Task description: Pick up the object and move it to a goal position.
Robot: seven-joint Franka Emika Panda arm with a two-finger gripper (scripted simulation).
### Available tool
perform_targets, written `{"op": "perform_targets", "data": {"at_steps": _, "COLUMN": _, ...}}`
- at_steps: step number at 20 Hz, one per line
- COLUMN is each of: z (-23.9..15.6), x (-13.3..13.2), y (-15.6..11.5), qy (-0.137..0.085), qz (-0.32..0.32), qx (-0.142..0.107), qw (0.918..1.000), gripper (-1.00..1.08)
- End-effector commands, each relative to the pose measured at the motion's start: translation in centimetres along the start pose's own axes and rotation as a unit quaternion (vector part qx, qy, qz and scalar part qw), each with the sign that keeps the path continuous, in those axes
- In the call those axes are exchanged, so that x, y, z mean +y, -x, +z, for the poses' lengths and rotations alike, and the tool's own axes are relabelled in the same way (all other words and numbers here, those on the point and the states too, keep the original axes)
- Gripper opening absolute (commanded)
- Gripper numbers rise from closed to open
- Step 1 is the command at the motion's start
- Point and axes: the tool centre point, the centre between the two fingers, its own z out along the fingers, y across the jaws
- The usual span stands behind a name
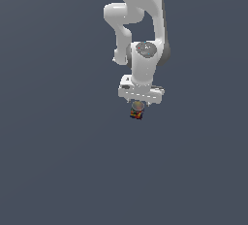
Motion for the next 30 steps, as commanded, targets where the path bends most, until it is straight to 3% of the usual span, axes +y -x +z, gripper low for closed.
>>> {"op": "perform_targets", "data": {"at_steps": 1, "z": 0.1, "x": -0.1, "y": 0.2, "qy": 0.000, "qz": 0.002, "qx": 0.000, "qw": 1.0000, "gripper": 1.00}}
{"op": "perform_targets", "data": {"at_steps": 20, "z": 5.1, "x": -0.1, "y": 0.3, "qy": 0.000, "qz": 0.002, "qx": 0.000, "qw": 1.0000, "gripper": 1.00}}
{"op": "perform_targets", "data": {"at_steps": 21, "z": 5.1, "x": -0.1, "y": 0.3, "qy": 0.000, "qz": 0.002, "qx": 0.000, "qw": 1.0000, "gripper": -1.00}}
{"op": "perform_targets", "data": {"at_steps": 30, "z": 5.1, "x": -0.1, "y": 0.3, "qy": 0.000, "qz": 0.002, "qx": 0.000, "qw": 1.0000, "gripper": -1.00}}
